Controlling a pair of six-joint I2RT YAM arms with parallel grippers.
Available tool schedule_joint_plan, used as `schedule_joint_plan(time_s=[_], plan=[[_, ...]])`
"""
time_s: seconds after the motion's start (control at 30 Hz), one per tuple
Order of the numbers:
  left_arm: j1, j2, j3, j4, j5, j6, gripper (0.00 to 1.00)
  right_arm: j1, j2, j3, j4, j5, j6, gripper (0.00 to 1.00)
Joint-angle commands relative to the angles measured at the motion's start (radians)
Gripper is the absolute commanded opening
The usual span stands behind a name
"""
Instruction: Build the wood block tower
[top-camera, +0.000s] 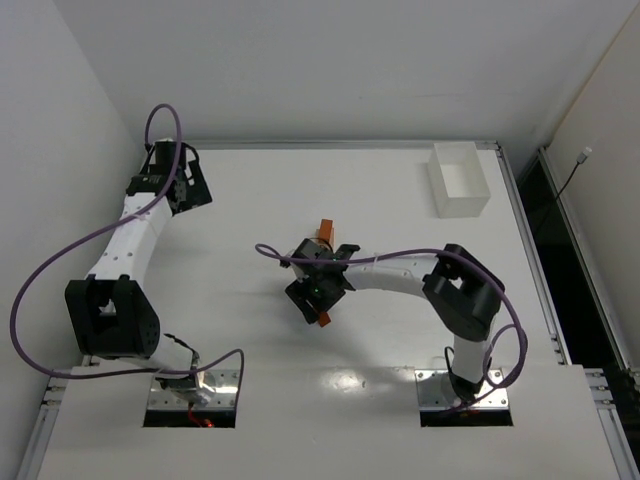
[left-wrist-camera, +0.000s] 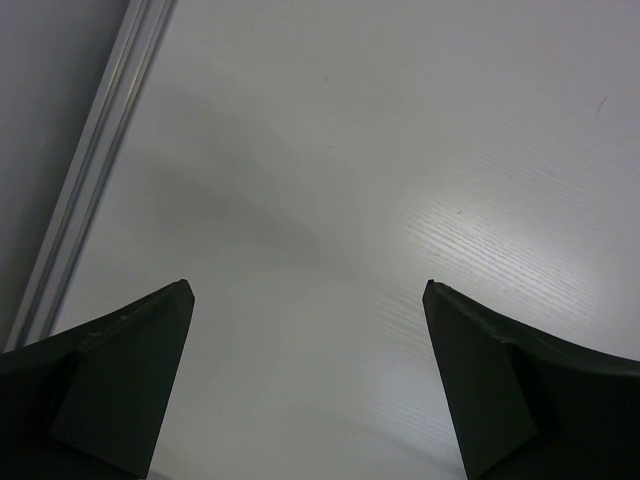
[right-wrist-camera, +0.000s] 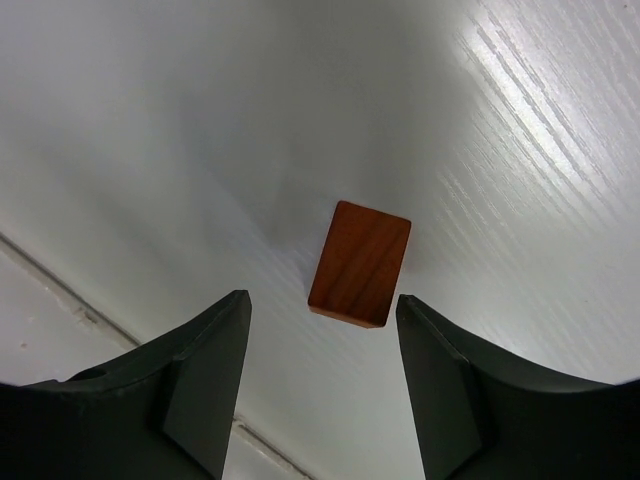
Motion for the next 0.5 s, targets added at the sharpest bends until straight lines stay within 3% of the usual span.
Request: schedule_joint_plan(time_s=[0.0, 0.13, 0.27, 0.3, 0.47], plan=[[0.016, -0.007, 0.035, 0.002, 0.013, -0.008, 0.99, -0.004, 0.018, 0.033, 0.013, 0.014, 0.024, 0.57], [0.026, -0.007, 0.035, 0.002, 0.022, -0.008, 0.99, -0.004, 0.043, 0.033, 0.013, 0.024, 0.024, 0.51], [0.045, -0.007, 0.026, 0.002, 0.022, -0.008, 0.99, -0.015, 0.054, 0.033, 0.013, 0.024, 0.033, 0.17], [0.046, -0.007, 0.026, 0.002, 0.022, -0.008, 0.99, -0.024, 0.054, 0.033, 0.013, 0.033, 0.033, 0.0], [0.046, -0.035, 0.005, 0.002, 0.055, 0.001, 0.99, -0.024, -0.087, 0.042, 0.013, 0.086, 0.001, 0.0]])
